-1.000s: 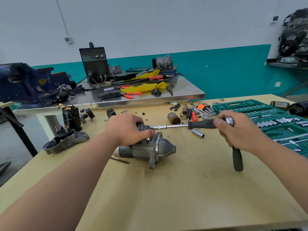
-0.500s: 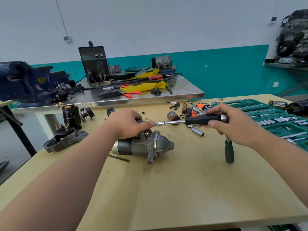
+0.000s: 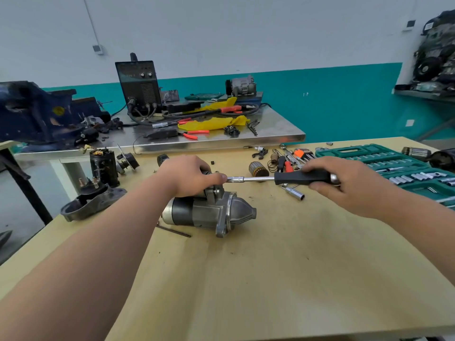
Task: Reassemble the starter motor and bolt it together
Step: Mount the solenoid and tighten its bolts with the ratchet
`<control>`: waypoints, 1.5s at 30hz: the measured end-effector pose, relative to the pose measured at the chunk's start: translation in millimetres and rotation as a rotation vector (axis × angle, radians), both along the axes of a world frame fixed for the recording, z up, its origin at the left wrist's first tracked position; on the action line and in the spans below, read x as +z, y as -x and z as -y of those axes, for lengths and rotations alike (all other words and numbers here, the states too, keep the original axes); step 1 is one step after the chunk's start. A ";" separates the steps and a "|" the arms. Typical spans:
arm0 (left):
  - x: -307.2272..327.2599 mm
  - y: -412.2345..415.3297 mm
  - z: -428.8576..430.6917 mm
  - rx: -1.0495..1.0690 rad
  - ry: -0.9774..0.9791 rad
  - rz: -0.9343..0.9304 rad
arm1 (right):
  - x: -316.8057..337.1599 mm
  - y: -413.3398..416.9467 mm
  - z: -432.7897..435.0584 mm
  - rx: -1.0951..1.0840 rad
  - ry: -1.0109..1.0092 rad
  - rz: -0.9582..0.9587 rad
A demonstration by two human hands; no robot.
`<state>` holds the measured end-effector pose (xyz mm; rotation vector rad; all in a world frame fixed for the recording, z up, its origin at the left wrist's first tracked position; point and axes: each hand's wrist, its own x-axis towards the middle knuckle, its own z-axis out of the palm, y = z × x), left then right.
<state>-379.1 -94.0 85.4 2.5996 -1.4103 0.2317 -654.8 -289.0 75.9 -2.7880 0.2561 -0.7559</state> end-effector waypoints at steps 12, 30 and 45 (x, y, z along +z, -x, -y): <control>-2.2 1.9 -4.8 0.014 0.033 -0.017 | 2.6 8.9 13.5 -0.174 -1.324 0.311; -4.1 12.6 -11.7 0.034 0.071 -0.030 | -8.8 19.0 -39.8 -0.077 -1.082 0.436; -2.4 15.1 -14.0 0.041 0.043 -0.014 | 1.9 24.9 -53.1 0.013 -0.743 0.370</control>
